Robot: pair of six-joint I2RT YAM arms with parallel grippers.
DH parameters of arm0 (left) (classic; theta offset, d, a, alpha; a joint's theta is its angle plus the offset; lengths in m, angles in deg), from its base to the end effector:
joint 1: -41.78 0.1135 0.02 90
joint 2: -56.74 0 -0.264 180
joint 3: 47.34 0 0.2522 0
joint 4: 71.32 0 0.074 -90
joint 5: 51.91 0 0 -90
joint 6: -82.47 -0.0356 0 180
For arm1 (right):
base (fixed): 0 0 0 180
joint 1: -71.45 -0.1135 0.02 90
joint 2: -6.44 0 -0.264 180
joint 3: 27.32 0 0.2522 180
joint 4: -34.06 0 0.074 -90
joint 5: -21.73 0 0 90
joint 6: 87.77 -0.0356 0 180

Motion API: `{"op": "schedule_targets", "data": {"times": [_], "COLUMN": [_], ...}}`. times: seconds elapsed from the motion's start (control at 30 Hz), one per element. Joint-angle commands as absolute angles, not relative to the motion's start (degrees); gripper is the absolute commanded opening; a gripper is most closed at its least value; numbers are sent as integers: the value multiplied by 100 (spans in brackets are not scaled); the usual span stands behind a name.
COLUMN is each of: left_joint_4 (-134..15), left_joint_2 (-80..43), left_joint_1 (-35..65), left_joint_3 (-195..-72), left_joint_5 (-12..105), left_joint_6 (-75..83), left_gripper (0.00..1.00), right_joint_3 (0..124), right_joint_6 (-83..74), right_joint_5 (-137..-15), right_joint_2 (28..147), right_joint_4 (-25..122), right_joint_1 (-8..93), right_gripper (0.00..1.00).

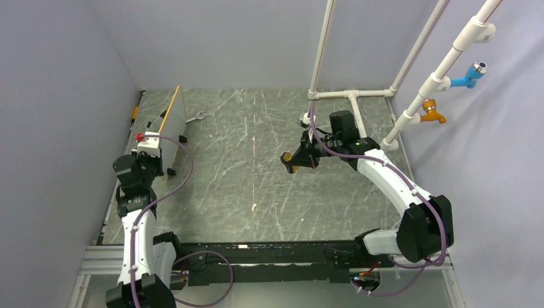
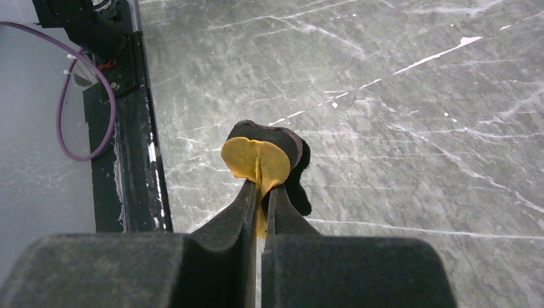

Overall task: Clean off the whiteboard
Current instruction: Place the whiteboard on the whiteboard stand.

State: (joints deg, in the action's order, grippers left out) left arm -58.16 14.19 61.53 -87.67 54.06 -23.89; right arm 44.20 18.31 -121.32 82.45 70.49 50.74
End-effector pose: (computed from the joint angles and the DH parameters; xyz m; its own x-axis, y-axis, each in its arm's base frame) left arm 0.1745 0.0522 0.2536 -0.2607 0.1941 -0.9457 -0.0018 0.9795 0.2016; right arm 0.2516 0.1255 0.2874 -0.3734 -0.3192 -0.8710 -0.9167 0.2709 0.2937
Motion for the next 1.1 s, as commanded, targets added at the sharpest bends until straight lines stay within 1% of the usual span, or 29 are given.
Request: {"op": "schedule_targets", "data": {"times": [0.0, 0.1, 0.4, 0.87, 1.07], "left_joint_4": [-5883, -5912, -5988, -6141, -6254], "left_joint_2": [1509, 1499, 1449, 1176, 1007], "left_joint_1": [6208, 6225, 6332, 6578, 6720], "left_joint_3": [-8787, -8792, -8808, -8868, -8912], "left_joint_5": [5134, 4964, 4785, 4836, 4897], "left_joint_6": [-2262, -2209, -2009, -1674, -1523], "left_gripper": [31, 35, 42, 48, 49], "right_joint_3": [4427, 4428, 4428, 4439, 4445], "right_joint_6": [1920, 1918, 1928, 1954, 1972], "right_joint_5": [-12346, -12346, -12342, -12338, -12337], "right_joint_2": [8097, 8097, 8094, 8105, 8106], "right_joint_4": [6900, 6899, 6900, 6926, 6948], "right_joint_1": [5079, 5081, 5081, 5081, 5083], "right_gripper": [0, 0, 0, 0, 0]}}
